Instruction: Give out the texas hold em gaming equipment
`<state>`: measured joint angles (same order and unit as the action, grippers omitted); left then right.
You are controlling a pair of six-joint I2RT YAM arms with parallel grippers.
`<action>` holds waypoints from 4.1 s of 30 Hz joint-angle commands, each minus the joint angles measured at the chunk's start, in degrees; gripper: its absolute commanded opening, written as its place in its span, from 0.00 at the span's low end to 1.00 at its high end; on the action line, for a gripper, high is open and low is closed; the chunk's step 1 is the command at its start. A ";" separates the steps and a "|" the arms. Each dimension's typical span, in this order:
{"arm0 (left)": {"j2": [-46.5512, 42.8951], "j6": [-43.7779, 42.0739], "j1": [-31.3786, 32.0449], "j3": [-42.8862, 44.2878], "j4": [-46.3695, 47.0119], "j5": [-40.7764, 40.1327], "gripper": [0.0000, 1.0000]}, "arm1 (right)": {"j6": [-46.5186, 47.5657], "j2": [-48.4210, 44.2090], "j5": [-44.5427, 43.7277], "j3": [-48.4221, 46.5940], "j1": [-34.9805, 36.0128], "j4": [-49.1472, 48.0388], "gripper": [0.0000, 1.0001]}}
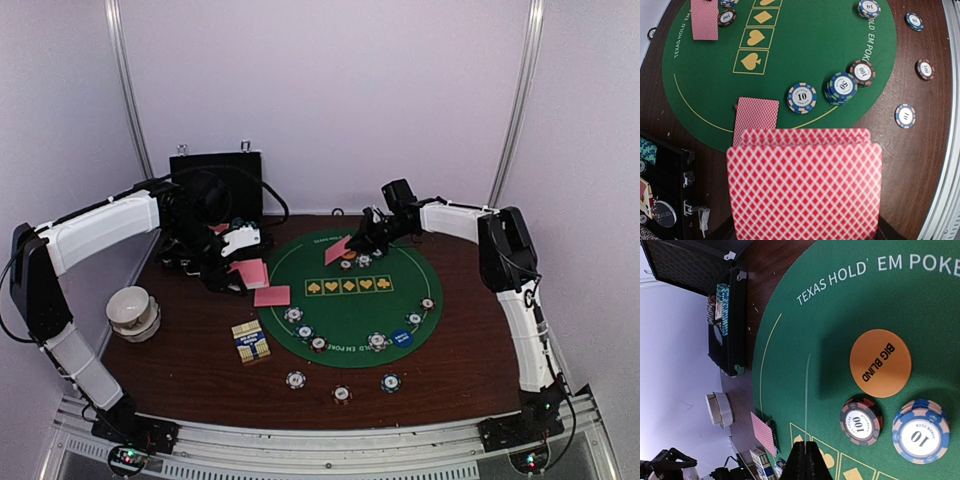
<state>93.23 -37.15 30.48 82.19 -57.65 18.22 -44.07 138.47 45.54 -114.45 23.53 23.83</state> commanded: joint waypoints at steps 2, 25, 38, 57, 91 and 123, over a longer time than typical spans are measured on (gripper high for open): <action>-2.34 -0.34 -0.25 1.04 0.34 1.50 0.00 | 4.96 0.13 -4.73 -5.36 0.47 6.39 0.16; -1.26 1.13 -0.25 3.24 0.17 2.50 0.00 | 9.85 -18.69 -13.35 4.41 4.30 8.49 0.65; -0.85 2.61 -0.25 4.69 -0.38 3.77 0.00 | -12.74 -27.76 -1.37 27.70 18.39 -28.06 0.80; -1.30 2.86 -0.25 4.51 -0.63 4.14 0.00 | -20.72 -21.36 0.95 27.27 24.69 -39.22 0.79; -1.83 2.46 -0.25 4.29 -1.15 4.73 0.00 | -23.76 -13.95 1.88 22.76 25.13 -38.60 0.64; -1.52 2.29 -0.25 4.03 -1.17 4.72 0.00 | -22.63 -22.54 3.07 27.39 22.26 -38.01 0.51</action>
<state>93.23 -34.81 30.48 84.97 -59.27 20.86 -63.90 119.02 48.84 -88.58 46.28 -10.35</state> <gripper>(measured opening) 0.676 0.516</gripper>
